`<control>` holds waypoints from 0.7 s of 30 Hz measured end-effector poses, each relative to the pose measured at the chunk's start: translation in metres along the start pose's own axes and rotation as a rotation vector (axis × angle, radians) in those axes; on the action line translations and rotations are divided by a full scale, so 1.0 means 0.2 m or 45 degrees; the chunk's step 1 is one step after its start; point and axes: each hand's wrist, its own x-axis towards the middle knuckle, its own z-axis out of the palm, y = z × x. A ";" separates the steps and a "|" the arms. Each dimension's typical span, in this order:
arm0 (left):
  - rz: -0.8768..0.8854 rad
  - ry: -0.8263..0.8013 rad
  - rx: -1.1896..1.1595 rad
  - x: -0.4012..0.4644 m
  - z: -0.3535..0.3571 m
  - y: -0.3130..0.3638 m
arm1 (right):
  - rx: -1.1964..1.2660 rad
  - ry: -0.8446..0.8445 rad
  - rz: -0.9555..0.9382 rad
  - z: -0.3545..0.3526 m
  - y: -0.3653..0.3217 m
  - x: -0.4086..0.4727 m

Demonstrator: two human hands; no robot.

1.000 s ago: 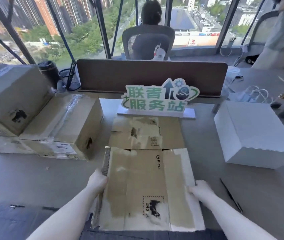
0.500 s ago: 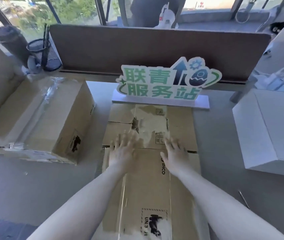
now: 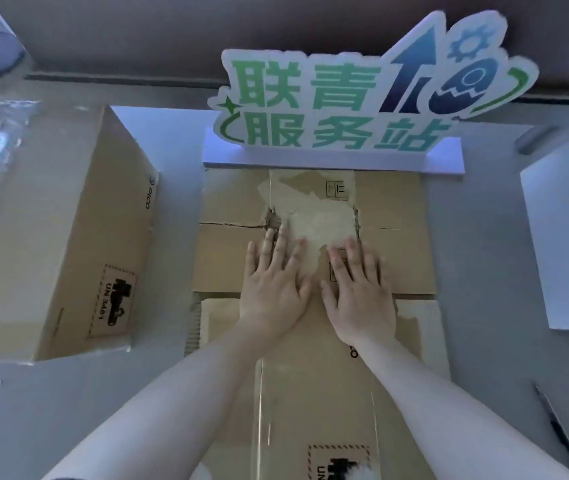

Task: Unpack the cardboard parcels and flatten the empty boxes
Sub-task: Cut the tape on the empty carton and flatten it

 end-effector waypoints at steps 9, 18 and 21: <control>0.044 -0.087 -0.036 -0.29 0.00 -0.07 | 0.136 0.042 0.013 0.03 -0.02 -0.32; 0.029 -0.108 0.089 -0.44 0.08 -0.07 | -0.050 -0.017 0.003 0.11 -0.02 -0.48; -0.035 -0.144 0.036 -0.51 0.04 -0.05 | 0.018 -0.018 -0.001 0.11 -0.02 -0.55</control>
